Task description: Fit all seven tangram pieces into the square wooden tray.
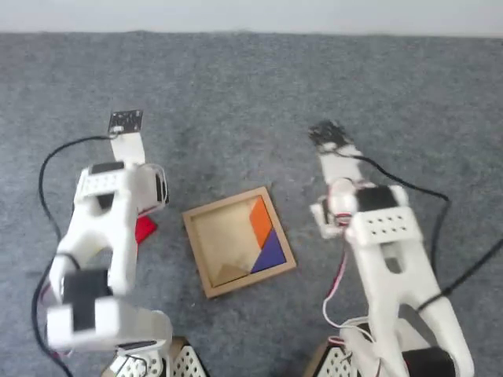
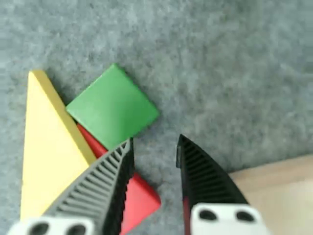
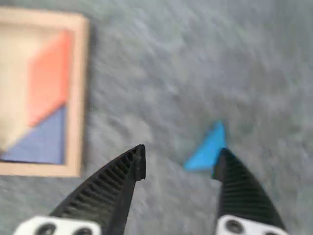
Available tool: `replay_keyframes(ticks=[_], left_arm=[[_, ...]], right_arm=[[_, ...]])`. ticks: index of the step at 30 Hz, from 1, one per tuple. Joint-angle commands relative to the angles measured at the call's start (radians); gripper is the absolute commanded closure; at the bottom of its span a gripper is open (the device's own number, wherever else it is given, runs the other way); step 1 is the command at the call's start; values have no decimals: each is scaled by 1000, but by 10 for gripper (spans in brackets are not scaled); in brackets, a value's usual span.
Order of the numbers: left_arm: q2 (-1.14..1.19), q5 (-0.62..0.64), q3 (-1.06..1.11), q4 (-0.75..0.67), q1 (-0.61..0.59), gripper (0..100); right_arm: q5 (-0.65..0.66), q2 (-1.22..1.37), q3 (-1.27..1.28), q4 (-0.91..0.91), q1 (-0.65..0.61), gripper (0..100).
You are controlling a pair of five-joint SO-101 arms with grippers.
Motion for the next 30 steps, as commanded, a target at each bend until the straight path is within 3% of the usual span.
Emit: replay_keyframes(ticks=[1,8,15,21,26,30], left_arm=[[-287,-48,202,-130,-5,852],[-453,-52,331,-153,-11,851],[-460,-226,401,-135,-21,851],[-462,-288,407,-135,-81,851],[-462,-311,409,-133,-81,851],[-462,-310,410,-133,-81,851]], right_arm=[[83,-65,95,1,137,701],[-63,-65,193,-151,162,701],[-345,-65,198,-209,166,701],[-328,-24,198,-232,168,701],[-264,166,173,-315,185,701],[-238,282,60,-248,216,702]])
